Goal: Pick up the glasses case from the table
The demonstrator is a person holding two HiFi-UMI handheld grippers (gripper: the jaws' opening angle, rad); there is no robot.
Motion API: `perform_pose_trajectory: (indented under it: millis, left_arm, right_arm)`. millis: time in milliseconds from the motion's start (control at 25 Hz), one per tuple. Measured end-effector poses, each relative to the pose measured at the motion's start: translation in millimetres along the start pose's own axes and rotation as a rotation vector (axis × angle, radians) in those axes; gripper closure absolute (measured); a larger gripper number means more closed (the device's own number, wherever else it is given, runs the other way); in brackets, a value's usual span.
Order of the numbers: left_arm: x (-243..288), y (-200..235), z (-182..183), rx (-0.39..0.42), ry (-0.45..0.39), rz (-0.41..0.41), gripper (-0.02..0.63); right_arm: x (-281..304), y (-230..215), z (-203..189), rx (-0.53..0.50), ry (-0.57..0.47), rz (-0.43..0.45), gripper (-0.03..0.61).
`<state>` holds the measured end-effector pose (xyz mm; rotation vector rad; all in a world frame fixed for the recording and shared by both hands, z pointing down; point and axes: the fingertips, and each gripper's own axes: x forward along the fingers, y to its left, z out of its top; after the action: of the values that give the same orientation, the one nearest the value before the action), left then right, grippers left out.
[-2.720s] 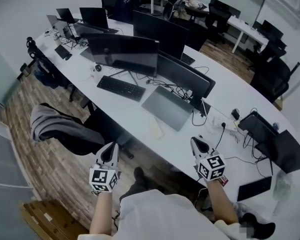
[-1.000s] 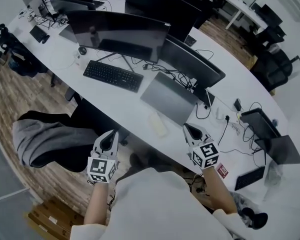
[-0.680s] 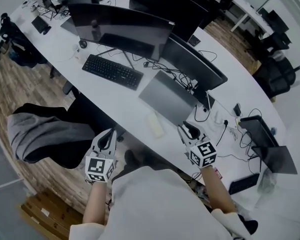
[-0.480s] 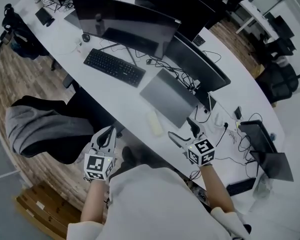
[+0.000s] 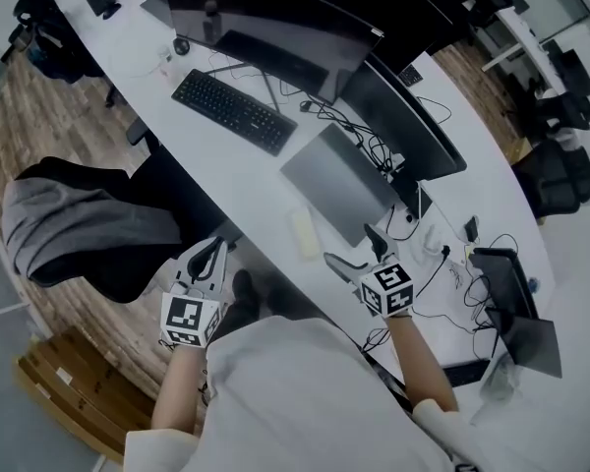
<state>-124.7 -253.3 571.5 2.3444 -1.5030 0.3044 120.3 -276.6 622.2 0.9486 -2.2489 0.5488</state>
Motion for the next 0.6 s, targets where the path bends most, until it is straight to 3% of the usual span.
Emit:
perform_pose_trajectory:
  millis: [600]
  left_arm:
    - [14, -1, -37, -0.038, 0.048, 0.002, 0.601]
  right_arm:
    - [73, 0, -70, -0.022, 0.225, 0.077, 0.123]
